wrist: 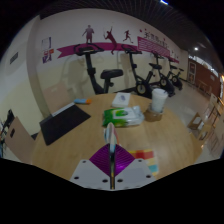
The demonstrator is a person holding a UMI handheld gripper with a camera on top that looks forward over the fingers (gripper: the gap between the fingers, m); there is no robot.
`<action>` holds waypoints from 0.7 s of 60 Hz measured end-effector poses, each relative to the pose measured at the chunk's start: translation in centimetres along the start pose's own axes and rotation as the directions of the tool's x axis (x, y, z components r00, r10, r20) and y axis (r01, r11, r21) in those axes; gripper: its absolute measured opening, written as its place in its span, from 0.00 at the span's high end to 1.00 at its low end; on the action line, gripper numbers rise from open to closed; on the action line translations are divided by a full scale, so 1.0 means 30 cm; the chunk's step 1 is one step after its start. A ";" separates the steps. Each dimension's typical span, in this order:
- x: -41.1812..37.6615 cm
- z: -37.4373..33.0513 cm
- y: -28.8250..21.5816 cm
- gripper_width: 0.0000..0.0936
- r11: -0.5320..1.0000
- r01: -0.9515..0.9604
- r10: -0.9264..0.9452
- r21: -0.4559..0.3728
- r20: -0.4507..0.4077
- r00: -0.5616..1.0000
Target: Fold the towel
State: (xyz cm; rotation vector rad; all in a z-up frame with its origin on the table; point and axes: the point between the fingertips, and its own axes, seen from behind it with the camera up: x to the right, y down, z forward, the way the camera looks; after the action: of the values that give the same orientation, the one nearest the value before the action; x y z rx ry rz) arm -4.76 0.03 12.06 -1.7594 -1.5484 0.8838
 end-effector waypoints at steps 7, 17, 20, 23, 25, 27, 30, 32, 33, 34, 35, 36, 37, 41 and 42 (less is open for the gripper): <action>0.222 0.005 0.017 0.97 1.000 0.007 -0.008 -0.011 -0.078 0.997; 0.444 0.104 0.151 0.97 0.997 0.012 -0.024 -0.072 -0.165 0.986; 0.473 0.134 0.197 0.97 0.996 0.012 -0.028 -0.092 -0.175 0.984; 0.483 0.152 0.225 0.93 0.994 0.005 -0.023 -0.107 -0.169 0.985; 0.486 0.160 0.238 0.79 0.993 0.001 -0.020 -0.114 -0.169 0.985; 0.497 0.158 0.239 0.61 0.994 -0.005 -0.015 -0.110 -0.178 0.984; 0.528 0.123 0.227 0.33 0.995 -0.004 -0.018 -0.102 -0.207 0.978; 0.539 0.096 0.200 0.15 0.996 0.000 -0.019 -0.084 -0.222 0.975; 0.541 0.079 0.185 0.06 0.997 0.002 -0.018 -0.075 -0.226 0.974; 0.548 0.047 0.169 0.13 0.998 0.000 -0.016 -0.069 -0.235 0.972; 0.553 0.023 0.158 0.14 0.998 -0.003 -0.013 -0.066 -0.244 0.970; 0.553 -0.003 0.148 0.14 0.998 -0.007 -0.010 -0.067 -0.251 0.968; 0.549 -0.030 0.141 0.11 0.998 -0.009 -0.008 -0.070 -0.252 0.968; 0.510 -0.160 0.114 0.08 0.996 -0.023 0.001 -0.086 -0.246 0.969; 0.501 -0.194 0.108 0.09 0.996 -0.027 0.004 -0.090 -0.245 0.969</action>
State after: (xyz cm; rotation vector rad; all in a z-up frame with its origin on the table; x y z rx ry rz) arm 3.12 14.43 11.61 -1.8703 -1.4343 0.5839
